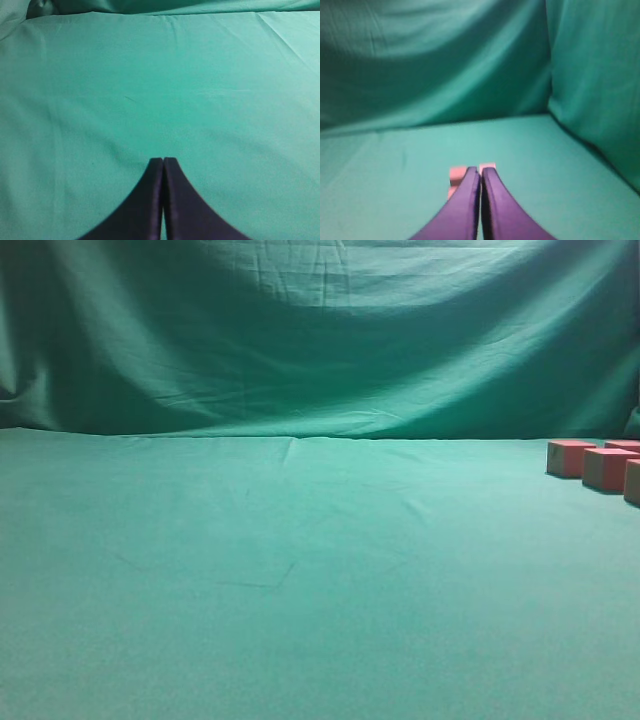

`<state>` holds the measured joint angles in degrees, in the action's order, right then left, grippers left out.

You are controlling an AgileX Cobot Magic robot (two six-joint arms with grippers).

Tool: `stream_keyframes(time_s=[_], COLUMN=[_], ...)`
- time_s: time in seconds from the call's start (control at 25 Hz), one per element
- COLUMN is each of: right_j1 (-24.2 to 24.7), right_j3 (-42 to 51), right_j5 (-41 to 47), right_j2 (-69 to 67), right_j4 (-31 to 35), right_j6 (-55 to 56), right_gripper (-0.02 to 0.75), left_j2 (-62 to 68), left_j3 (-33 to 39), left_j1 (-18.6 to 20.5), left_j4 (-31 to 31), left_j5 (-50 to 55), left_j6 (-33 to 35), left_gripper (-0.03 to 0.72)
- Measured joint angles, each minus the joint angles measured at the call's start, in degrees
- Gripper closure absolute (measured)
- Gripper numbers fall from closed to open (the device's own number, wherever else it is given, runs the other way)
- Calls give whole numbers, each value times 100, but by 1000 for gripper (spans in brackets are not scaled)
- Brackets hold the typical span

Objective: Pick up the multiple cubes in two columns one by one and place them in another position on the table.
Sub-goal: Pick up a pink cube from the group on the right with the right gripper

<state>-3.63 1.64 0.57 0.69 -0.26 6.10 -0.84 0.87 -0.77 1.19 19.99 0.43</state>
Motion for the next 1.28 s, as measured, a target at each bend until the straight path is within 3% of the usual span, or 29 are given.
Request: stream_keyframes(time_s=[0.12,0.2,0.36,0.68,0.88,1.0,1.12,1.28], right_j1=[0,0,0,0,0,0,0,0], right_j3=[0,-26,-838,-2670,-2864,-2966,-3189,-3429], right_j5=[-934,-939,295,3227,3773,4246,5162,6048], right_j2=[0,0,-63,-1494,-1867,-1963,-2230,-2730], right_j4=[45,45,20,254,401,639,877,912], right_j6=[279,557,744,779,762,8,-845,-1095], right_gripper=[738,738,738,738,738,738,738,738], left_j2=[0,0,0,0,0,0,0,0], left_j3=[0,0,0,0,0,0,0,0], left_j1=[0,0,0,0,0,0,0,0], left_j4=[0,0,0,0,0,0,0,0], left_j5=[0,0,0,0,0,0,0,0], left_j6=[0,0,0,0,0,0,0,0], left_gripper=[688,688,688,688,688,688,688,688])
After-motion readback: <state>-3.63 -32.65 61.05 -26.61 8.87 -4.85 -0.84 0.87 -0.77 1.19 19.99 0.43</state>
